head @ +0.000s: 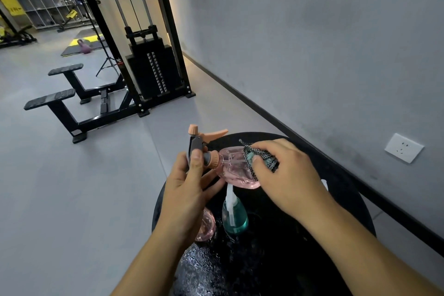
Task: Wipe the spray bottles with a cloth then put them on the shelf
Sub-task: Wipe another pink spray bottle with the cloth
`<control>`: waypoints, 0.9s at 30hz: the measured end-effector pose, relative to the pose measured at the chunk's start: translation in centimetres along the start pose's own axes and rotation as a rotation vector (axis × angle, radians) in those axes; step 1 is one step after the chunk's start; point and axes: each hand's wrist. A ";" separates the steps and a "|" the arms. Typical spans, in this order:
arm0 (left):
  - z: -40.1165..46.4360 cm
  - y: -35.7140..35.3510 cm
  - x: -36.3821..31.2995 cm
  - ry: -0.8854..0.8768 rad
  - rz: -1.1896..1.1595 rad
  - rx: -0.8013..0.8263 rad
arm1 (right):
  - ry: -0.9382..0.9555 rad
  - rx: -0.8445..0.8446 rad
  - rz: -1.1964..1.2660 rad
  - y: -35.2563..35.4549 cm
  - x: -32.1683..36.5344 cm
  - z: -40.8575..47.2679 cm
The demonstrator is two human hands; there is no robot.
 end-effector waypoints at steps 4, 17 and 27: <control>0.0 0.0 0.5 0.013 0.029 0.030 | 0.110 0.053 -0.057 -0.3 0.7 -0.7; 0.0 0.0 0.7 -0.003 0.078 0.024 | 0.148 0.102 -0.063 -0.6 0.8 -1.1; 0.2 -0.1 0.0 0.011 0.055 -0.049 | 0.181 0.104 -0.111 -0.9 0.6 -1.4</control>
Point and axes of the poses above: each hand's wrist, its own z-axis towards the middle knuckle, its own y-axis out of the back of the hand, x = y × z, and after that the axes turned 2 degrees about -y, right-handed
